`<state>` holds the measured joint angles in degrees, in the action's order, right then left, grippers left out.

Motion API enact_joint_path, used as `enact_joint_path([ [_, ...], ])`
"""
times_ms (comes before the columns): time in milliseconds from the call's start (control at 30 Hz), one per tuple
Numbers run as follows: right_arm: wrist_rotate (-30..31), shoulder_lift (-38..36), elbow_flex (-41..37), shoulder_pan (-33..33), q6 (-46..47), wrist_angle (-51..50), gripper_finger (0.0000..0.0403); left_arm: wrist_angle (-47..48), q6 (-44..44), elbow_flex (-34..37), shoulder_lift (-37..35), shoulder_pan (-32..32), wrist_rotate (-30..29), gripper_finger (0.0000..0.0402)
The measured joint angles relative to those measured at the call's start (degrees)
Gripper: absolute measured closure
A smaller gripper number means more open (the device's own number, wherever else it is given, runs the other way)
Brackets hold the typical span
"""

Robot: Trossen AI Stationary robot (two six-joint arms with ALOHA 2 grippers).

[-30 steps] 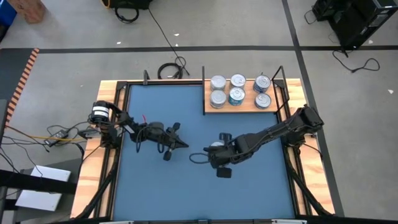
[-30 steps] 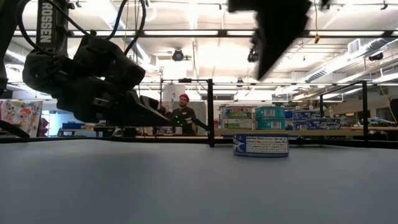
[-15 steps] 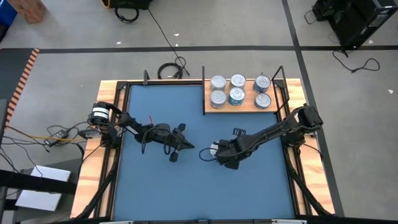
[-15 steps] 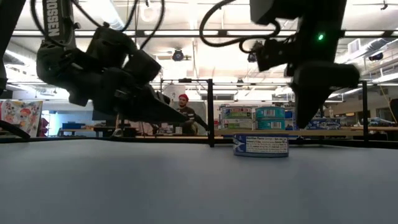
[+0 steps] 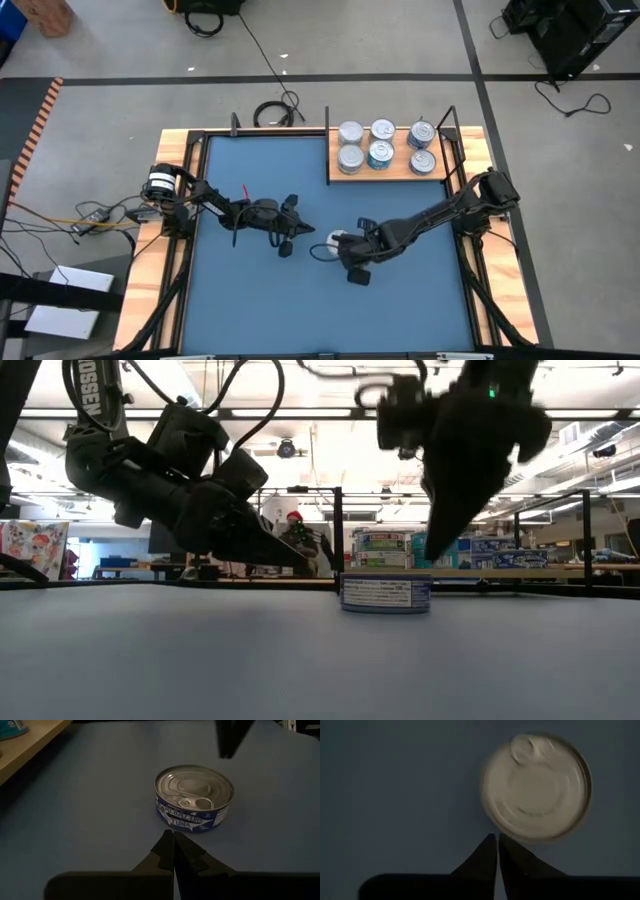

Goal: Stack canned seafood by type on shelf
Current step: Stack the blue tuna can on to the blue tuna can on the shelf

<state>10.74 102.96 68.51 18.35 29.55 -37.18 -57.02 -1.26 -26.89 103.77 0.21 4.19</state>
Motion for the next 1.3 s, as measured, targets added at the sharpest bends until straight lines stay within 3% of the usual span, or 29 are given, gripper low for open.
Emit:
enact_joint_path([
  [300,3.4,0.0,4.2,4.1,-12.8,1.2,0.0280,0.0,-0.9,0.0,0.0,0.0,0.0,0.0397],
  [467,6.7,0.0,4.2,5.2,-17.5,1.4,0.0267,0.0,-1.1,0.0,0.0,0.0,0.0,0.0397],
  [1000,9.5,8.0,4.2,2.4,-26.6,-0.2,0.0286,1.0,-1.4,0.0,0.0,0.0,0.1,0.0397],
  [1300,9.3,8.3,4.4,0.6,-26.7,0.3,0.0394,1.0,-1.5,0.0,0.0,0.0,0.1,0.0397],
])
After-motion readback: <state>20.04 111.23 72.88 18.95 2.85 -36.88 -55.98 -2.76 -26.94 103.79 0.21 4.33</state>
